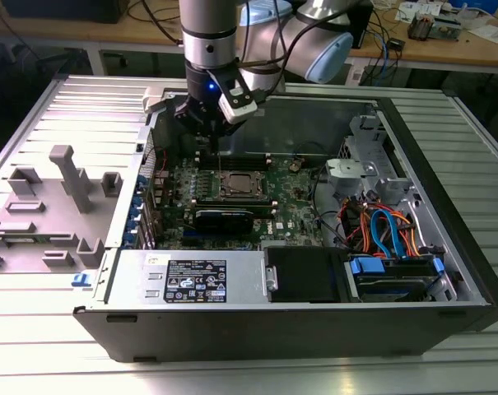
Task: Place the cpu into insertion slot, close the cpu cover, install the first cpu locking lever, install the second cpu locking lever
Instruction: 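Install the first cpu locking lever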
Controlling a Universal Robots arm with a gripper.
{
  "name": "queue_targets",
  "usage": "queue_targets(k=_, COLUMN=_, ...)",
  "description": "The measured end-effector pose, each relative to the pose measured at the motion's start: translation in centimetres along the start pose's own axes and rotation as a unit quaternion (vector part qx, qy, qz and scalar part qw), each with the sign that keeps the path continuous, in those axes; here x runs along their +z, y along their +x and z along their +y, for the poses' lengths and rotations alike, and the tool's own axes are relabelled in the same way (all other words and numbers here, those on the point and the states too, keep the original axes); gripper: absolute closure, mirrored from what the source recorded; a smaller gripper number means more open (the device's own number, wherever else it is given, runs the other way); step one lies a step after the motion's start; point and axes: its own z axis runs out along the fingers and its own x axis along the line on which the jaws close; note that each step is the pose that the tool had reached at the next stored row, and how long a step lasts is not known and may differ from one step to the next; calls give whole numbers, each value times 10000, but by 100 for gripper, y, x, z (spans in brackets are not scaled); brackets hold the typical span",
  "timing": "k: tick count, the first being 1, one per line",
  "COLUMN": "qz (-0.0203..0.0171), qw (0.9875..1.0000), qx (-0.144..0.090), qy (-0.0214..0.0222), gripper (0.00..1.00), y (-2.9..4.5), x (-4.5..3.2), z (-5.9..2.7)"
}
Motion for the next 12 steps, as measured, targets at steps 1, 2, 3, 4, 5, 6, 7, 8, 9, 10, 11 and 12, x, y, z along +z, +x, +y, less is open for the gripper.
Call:
queue_targets(k=1, qz=0, qw=10000, qx=0, qy=1, gripper=89, y=-10, x=0, z=0)
queue_targets(k=2, qz=0, qw=10000, qx=1, qy=2, gripper=89, y=-22, x=0, z=-1)
queue_targets(k=3, qz=0, qw=10000, qx=1, qy=3, gripper=89, y=-29, x=0, z=-2)
queue_targets(k=4, qz=1, qw=10000, qx=1, qy=5, gripper=89, y=-42, x=0, z=-2)
queue_targets(k=5, qz=0, qw=10000, qx=2, qy=6, gripper=89, y=-52, x=1, z=-3)
queue_targets(k=6, qz=0, qw=10000, qx=3, qy=8, gripper=89, y=-62, x=1, z=-3)
queue_targets(k=7, qz=1, qw=10000, qx=3, qy=9, gripper=89, y=-70, x=1, z=-3)
queue_targets(k=8, qz=0, qw=10000, qx=4, qy=10, gripper=89, y=-80, x=1, z=-4)
queue_targets(k=9, qz=1, qw=10000, qx=5, qy=13, gripper=89, y=-86, x=1, z=-4)
queue_targets(k=10, qz=1, qw=10000, qx=5, qy=14, gripper=89, y=-91, x=1, z=-5)
queue_targets(k=11, qz=1, qw=10000, qx=7, qy=14, gripper=89, y=-92, x=1, z=-5)
queue_targets(k=12, qz=1, qw=10000, qx=8, qy=15, gripper=89, y=-93, x=1, z=-5)
